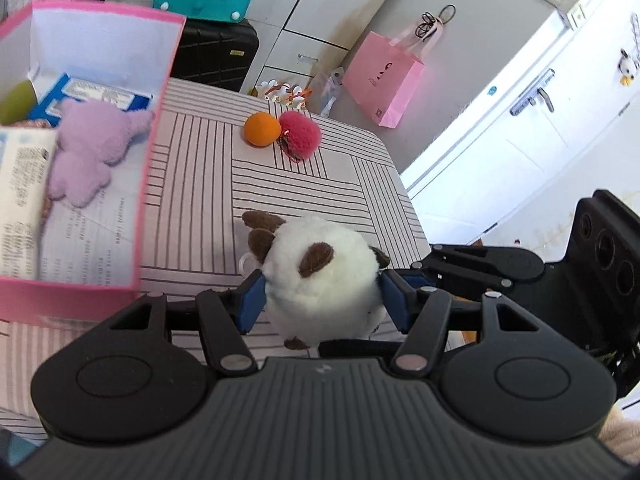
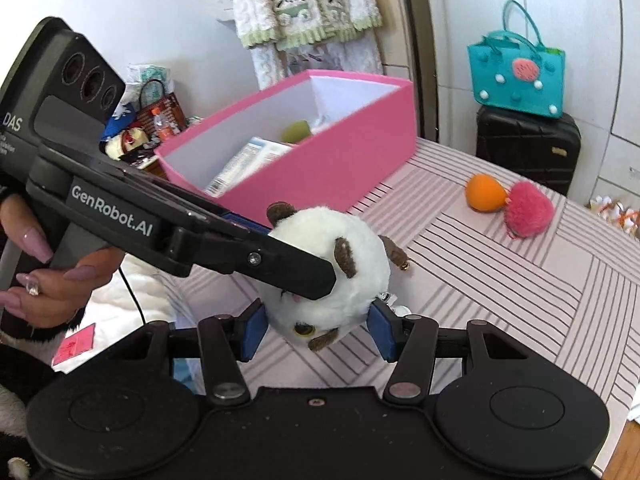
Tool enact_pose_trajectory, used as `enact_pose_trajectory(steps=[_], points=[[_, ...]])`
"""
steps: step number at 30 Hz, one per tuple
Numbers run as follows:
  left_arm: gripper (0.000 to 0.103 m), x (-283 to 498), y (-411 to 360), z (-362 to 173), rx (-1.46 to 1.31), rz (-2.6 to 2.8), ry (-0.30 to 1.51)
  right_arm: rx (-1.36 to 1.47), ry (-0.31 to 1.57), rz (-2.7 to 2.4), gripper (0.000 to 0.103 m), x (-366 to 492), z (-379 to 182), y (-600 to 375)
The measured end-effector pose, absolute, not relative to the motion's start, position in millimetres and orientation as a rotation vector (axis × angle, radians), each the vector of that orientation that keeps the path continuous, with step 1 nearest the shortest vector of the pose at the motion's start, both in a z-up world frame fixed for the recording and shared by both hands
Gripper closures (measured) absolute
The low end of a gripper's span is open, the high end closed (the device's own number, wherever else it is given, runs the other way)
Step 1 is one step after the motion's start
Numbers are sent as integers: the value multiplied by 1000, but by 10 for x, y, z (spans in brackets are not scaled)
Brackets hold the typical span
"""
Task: Organize soft objects
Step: 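Lift the panda plush with the left tool and carry it over the box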
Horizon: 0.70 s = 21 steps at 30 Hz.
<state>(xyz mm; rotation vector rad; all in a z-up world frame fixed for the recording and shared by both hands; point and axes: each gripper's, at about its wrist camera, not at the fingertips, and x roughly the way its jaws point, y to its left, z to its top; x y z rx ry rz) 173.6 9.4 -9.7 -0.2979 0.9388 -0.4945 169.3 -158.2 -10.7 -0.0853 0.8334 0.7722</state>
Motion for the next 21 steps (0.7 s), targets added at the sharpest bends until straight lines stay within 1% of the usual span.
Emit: enact_pose_trajectory(steps=[5,11,21], points=[[42,1554,187,142,-243,-505,922,-120,786,808,44,1507,117,-1436],[42,1295,494,402,-273,-528,821,-166,678,851,44,1358,398,-1218],[41,1247,856,856,-228,-497,732,-191,578,927,43,1507,723,-800]])
